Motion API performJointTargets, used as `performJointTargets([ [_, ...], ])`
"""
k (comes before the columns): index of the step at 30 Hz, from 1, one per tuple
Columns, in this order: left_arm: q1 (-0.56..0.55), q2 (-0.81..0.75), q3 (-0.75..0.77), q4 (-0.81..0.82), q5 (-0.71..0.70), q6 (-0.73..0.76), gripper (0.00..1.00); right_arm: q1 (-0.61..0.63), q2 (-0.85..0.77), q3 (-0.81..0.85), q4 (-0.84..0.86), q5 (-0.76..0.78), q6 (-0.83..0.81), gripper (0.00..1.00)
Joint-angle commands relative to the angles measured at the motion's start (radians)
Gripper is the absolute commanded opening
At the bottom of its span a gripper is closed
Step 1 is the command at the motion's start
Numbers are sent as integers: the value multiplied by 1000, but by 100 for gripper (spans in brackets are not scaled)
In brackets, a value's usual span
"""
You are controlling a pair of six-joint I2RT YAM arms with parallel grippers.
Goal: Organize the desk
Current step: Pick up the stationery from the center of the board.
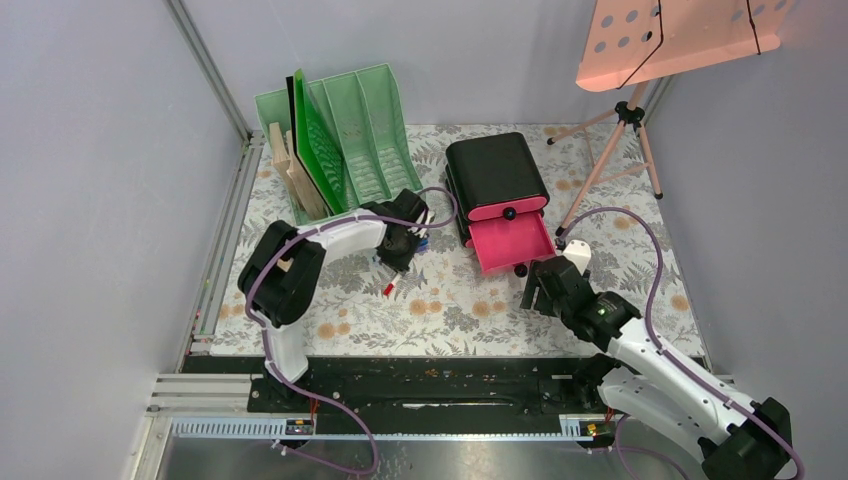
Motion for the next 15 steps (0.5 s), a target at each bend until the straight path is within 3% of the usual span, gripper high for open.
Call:
performJointTargets([
  [1, 3, -59, -50, 4, 98, -12, 9, -2, -22, 6, -20, 1, 7, 76],
  [6, 3, -205, -136, 86, 251, -81, 1, -2, -34, 11, -31, -7, 11, 76],
  [15, 3, -492, -299, 225, 349, -259, 0, -3, -46, 43, -75, -42, 17, 77],
])
